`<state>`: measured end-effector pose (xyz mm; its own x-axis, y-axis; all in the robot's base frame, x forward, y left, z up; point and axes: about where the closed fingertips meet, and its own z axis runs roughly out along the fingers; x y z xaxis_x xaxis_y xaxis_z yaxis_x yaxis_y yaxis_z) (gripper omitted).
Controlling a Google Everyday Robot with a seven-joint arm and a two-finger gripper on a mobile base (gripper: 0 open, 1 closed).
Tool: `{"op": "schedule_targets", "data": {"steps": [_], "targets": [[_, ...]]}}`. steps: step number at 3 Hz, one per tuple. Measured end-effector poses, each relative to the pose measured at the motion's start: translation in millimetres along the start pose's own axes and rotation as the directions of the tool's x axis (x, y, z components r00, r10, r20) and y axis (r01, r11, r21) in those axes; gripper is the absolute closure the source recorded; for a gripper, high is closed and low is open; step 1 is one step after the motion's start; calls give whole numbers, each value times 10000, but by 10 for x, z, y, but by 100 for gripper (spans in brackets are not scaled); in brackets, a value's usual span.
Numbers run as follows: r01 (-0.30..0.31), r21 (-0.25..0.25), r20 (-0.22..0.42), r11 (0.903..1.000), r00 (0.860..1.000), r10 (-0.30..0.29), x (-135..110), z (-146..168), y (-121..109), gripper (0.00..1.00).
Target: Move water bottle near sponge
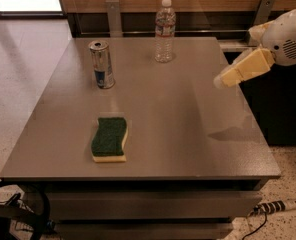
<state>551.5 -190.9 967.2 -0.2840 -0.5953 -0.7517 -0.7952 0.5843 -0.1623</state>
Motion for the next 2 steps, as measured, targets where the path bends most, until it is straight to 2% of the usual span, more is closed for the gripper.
{"op": "schedule_targets", "data": {"steps": [1,2], "targets": [[-876,586,1443,9944,9864,784,-265,188,-218,0],[-2025,1754,2625,9635,9528,1525,-601,288,-573,0]]}}
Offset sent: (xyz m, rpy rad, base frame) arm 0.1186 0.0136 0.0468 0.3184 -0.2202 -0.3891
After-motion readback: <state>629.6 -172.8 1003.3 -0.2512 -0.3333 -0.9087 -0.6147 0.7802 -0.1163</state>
